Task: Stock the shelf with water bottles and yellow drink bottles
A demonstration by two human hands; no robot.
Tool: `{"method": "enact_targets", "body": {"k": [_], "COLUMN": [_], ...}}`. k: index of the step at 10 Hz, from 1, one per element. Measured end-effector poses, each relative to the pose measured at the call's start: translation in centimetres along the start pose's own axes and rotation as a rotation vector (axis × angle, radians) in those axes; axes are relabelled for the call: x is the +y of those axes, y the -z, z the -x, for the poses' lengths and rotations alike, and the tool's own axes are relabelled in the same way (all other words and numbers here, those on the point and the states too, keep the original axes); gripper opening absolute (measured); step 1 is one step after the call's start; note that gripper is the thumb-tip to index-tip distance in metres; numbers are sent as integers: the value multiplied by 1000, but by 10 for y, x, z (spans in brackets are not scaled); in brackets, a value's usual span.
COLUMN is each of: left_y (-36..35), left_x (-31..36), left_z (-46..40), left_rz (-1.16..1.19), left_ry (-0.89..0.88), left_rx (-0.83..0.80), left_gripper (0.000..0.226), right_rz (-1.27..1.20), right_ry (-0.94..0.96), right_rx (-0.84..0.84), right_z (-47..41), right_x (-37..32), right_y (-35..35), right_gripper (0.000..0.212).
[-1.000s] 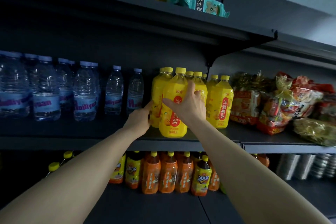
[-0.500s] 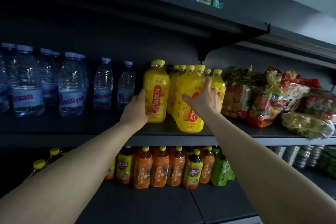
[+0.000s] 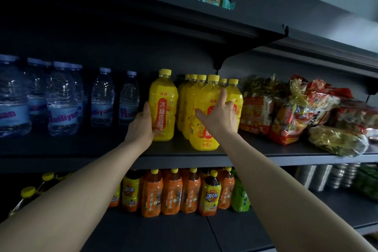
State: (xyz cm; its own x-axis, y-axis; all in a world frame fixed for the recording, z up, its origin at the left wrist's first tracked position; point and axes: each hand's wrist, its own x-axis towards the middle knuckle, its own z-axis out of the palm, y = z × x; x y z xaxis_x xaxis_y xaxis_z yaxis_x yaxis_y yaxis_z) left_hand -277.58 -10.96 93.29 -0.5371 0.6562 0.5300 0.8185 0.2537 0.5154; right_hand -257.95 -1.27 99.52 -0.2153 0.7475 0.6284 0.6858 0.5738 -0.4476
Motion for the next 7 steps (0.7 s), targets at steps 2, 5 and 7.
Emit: {"method": "enact_targets", "body": {"k": [2, 5, 7], "left_y": [1, 20, 46], "left_x": [0, 19, 76], "left_z": [3, 38, 66], "left_rz": [-7, -110, -313], "left_ry": [9, -94, -277], "left_rx": [-8, 77, 175], "left_gripper": [97, 64, 48], "right_rz": [-17, 216, 287], "right_ry": [6, 249, 577], "right_rx": [-13, 108, 160], "right_z": [0, 12, 28], "right_x": [3, 5, 25], "right_y": [2, 26, 56], "right_gripper": [104, 82, 48]}}
